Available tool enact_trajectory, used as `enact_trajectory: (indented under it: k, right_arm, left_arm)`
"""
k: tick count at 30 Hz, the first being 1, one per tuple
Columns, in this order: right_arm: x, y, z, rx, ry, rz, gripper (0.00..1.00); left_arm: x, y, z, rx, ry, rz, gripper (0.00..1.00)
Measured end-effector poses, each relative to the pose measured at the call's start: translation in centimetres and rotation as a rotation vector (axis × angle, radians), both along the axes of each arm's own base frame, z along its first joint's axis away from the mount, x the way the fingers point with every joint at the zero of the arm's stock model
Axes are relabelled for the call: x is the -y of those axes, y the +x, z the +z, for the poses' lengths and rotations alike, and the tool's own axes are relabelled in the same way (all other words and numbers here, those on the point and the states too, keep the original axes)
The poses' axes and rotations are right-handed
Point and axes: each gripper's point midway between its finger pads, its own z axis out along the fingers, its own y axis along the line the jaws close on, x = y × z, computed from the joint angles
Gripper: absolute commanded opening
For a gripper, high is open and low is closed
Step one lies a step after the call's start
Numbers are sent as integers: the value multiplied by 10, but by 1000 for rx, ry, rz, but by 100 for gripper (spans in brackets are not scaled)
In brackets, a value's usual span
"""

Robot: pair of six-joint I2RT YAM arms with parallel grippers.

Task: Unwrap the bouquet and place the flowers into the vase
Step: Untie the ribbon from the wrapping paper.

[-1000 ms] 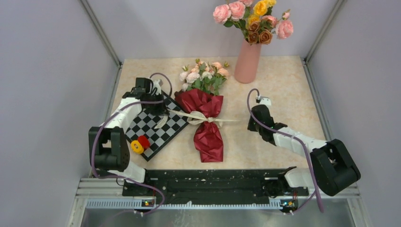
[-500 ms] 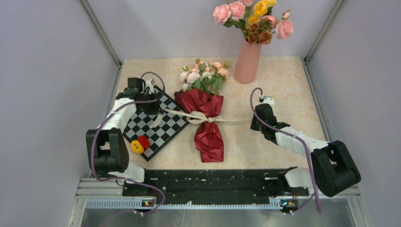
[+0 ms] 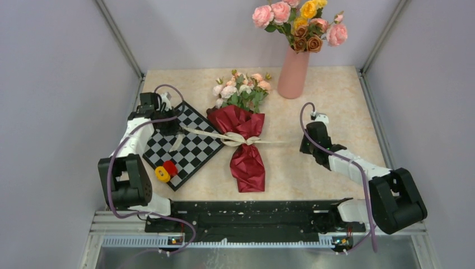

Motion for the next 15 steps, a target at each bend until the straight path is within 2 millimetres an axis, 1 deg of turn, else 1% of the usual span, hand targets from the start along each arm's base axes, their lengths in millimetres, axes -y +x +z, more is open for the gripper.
enact_trajectory:
  k: [5, 15]
  right_arm:
    - [8, 1, 1, -2, -6, -13, 0]
    - [26, 4, 9, 12, -8, -46, 0]
  left_arm:
    - [-10, 1, 1, 6, 22, 30, 0]
    - [-34, 0, 2, 9, 80, 94, 0]
